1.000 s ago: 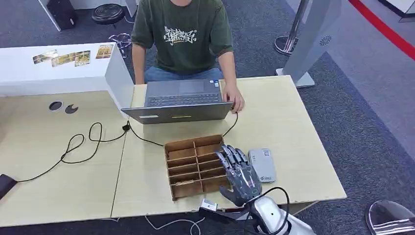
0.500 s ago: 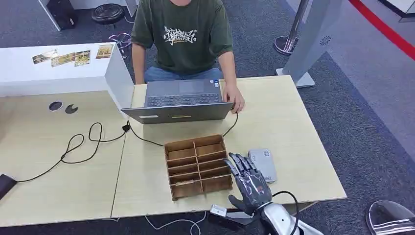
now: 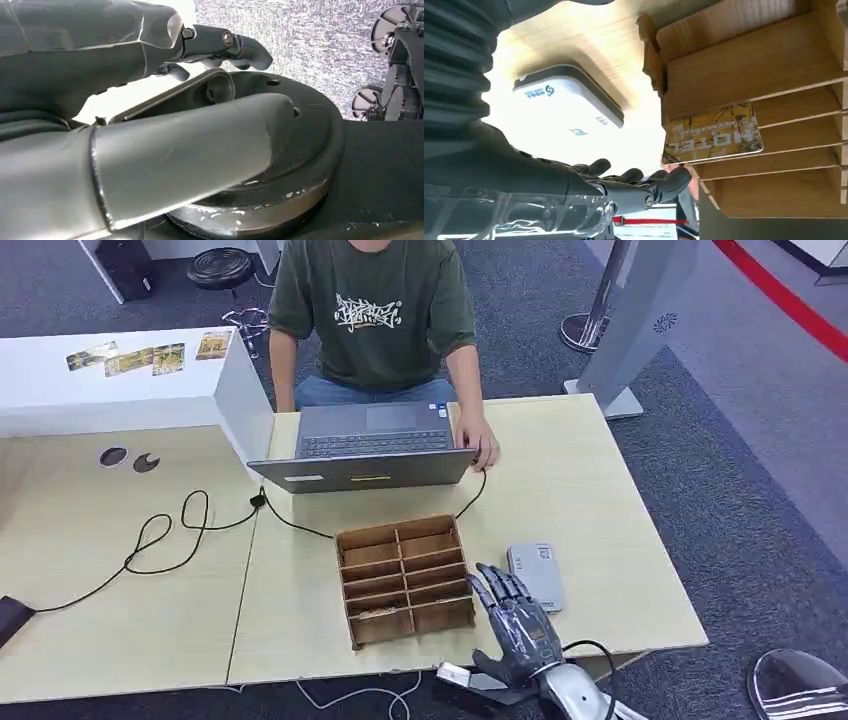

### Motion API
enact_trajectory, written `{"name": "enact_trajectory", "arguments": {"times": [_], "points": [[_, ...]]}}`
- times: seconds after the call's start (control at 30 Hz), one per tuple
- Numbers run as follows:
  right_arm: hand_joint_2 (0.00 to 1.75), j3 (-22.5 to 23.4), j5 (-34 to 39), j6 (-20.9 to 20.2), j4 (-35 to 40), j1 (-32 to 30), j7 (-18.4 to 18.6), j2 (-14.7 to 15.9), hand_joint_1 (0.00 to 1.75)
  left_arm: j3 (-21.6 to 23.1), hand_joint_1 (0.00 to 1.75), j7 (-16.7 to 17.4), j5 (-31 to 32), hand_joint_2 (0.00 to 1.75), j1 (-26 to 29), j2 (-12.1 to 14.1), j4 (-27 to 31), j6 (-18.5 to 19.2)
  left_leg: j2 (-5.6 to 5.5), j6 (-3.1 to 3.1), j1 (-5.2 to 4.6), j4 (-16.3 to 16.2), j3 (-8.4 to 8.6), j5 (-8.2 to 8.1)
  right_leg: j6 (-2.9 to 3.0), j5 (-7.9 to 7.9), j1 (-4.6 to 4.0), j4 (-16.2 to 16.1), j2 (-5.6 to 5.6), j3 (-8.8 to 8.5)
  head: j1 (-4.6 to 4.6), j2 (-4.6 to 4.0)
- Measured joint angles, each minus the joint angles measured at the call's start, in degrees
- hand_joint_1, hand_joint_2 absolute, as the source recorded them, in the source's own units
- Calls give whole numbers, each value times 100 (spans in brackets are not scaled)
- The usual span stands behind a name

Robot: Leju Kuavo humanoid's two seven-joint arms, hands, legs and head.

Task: Pass the card to the sensor for recognition and then transmit it.

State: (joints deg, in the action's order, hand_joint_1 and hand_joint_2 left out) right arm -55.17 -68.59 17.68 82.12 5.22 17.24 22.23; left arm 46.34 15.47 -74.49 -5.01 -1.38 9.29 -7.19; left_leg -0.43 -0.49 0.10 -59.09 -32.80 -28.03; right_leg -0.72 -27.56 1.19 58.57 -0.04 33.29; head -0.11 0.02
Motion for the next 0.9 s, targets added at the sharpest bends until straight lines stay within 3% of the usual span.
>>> {"name": "enact_trajectory", "arguments": {"times": [0.47,0.9], "points": [[175,98,-171,935,24,0,-334,-527,0,0,0,0,50,0,-2,0,0,-2,0,-1,1,0,1,0,0,0,-1,1,0,0,0,-2],[175,109,227,807,-161,80,-478,-859,0,2,0,0,122,0,-9,-2,0,7,2,0,0,0,-1,0,0,0,0,1,1,0,0,0]]}}
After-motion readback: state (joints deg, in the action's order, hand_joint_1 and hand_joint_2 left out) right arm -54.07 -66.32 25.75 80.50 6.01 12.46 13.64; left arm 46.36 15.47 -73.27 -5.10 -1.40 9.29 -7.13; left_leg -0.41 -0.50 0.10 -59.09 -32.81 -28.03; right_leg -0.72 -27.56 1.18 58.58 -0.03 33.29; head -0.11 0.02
